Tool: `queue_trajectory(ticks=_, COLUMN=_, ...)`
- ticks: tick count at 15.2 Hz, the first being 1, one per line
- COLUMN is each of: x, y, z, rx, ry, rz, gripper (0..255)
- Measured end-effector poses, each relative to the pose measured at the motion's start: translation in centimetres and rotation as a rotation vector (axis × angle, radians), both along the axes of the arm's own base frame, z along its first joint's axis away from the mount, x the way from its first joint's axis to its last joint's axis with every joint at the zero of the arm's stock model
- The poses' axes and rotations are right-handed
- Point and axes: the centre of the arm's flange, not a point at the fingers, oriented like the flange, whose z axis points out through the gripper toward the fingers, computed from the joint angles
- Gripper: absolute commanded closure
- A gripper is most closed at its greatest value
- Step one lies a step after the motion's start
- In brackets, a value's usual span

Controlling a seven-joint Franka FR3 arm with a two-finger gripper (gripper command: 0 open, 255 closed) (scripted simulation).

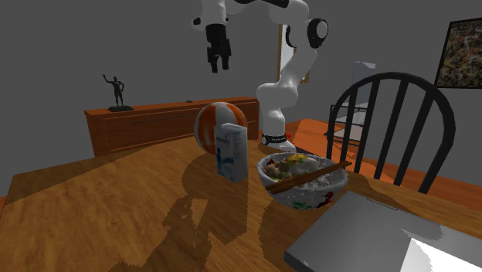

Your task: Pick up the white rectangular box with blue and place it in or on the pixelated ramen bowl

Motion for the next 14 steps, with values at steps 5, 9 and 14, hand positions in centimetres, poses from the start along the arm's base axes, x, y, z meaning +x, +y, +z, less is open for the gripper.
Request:
queue_trajectory(ticks=5, x=0.1, y=3.9, z=-1.2, rx=-0.015, ry=0.007, rz=-0.103, gripper=0)
queue_trajectory(ticks=9, x=0.4, y=8.6, z=-3.8, rx=-0.035, ry=0.017, rz=-0.245, gripper=0)
queue_trajectory(ticks=14, x=2.2, y=14.9, z=-6.6, rx=-0.059, ry=0.029, rz=-0.424, gripper=0)
